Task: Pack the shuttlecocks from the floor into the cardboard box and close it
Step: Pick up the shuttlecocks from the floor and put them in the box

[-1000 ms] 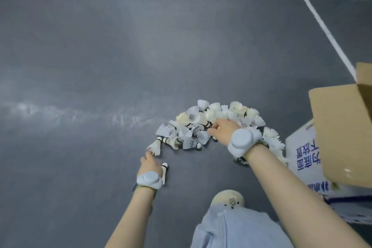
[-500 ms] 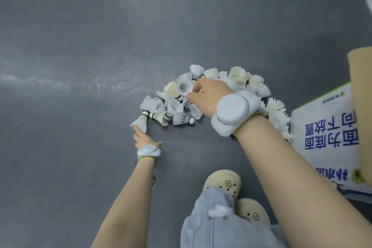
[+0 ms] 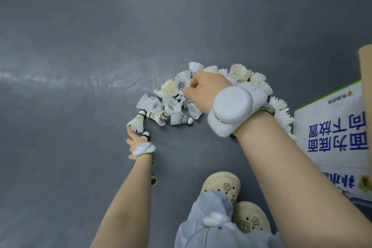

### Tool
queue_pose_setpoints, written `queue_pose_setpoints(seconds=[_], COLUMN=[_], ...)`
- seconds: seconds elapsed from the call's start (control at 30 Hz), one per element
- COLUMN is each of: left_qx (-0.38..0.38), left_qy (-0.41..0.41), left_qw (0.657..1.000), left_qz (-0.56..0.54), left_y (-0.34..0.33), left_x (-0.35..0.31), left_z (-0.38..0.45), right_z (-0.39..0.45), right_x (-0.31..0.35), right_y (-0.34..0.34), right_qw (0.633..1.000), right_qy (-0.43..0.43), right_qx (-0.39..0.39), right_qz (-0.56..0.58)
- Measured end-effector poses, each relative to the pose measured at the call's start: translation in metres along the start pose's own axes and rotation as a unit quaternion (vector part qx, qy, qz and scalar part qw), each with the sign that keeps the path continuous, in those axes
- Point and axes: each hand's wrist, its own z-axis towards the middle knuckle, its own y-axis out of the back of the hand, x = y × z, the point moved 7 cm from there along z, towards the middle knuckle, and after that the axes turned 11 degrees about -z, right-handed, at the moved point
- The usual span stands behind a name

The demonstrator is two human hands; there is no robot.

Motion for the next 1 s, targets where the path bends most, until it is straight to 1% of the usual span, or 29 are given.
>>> queue_pose_setpoints(seconds=[0.07,0.13,0.23,0.27,0.33,0.4,0.47,0.63,0.77,0.87,1.0], left_qx=[0.008,0.018,0.035,0.051,0.064,0.042,0.022,-0.027,-0.041,-0.028,0.012], left_qy=[-0.05,-0.092,-0.122,-0.127,-0.127,-0.112,-0.109,-0.165,-0.2,-0.259,-0.395], left_qw=[0.998,0.992,0.977,0.976,0.982,0.988,0.989,0.982,0.975,0.958,0.907], left_qz=[-0.025,-0.082,-0.172,-0.172,-0.122,-0.094,-0.098,-0.088,-0.083,-0.124,-0.147], left_y=[-0.002,-0.004,-0.003,-0.003,-0.003,0.001,0.005,0.024,0.039,0.049,0.054], left_x=[-0.01,-0.017,-0.027,-0.03,-0.033,-0.03,-0.027,-0.032,-0.049,-0.075,-0.125], left_z=[0.003,0.004,0.008,0.01,0.012,0.013,0.012,0.001,-0.016,-0.051,-0.128], right_z=[0.0,-0.001,-0.001,-0.001,-0.002,-0.002,-0.002,-0.005,-0.013,-0.024,-0.045], right_x=[0.0,-0.001,-0.001,-0.001,-0.002,-0.002,-0.003,0.0,0.0,-0.007,-0.024], right_y=[0.0,0.003,0.009,0.011,0.012,0.011,0.009,0.017,0.029,0.042,0.059], right_qw=[1.0,1.0,0.999,0.999,0.999,0.999,0.999,0.998,0.997,0.997,0.995], right_qy=[-0.002,-0.005,-0.006,-0.008,-0.01,-0.009,-0.008,0.005,0.016,0.0,-0.022], right_qx=[0.004,-0.007,-0.036,-0.044,-0.048,-0.042,-0.037,-0.054,-0.068,-0.081,-0.099], right_qz=[-0.004,0.003,0.013,0.012,0.008,-0.003,-0.01,-0.009,-0.015,0.001,0.007])
